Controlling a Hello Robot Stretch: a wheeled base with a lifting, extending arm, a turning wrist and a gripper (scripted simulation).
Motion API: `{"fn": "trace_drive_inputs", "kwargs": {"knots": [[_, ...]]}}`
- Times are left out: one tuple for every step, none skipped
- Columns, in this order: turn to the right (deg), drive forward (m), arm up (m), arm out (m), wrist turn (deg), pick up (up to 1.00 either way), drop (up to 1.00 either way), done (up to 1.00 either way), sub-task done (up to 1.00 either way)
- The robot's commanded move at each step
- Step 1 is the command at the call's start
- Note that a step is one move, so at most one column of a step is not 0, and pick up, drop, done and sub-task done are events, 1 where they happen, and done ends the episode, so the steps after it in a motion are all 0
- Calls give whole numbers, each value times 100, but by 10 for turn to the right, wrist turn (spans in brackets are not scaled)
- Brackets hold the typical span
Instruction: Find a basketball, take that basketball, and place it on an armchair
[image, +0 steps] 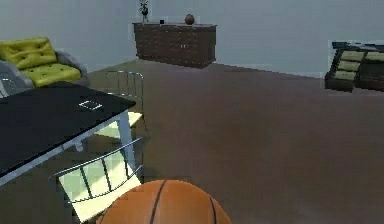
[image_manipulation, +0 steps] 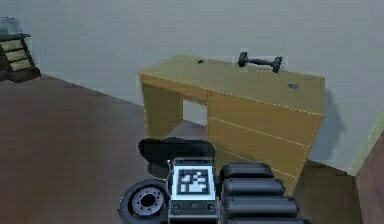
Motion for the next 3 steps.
{"fn": "trace_drive_inputs", "kwargs": {"knots": [[90,0,0,0,0,0,0,0,0],[0,95,0,0,0,0,0,0,0],[-150,0,0,0,0,0,0,0,0]]}}
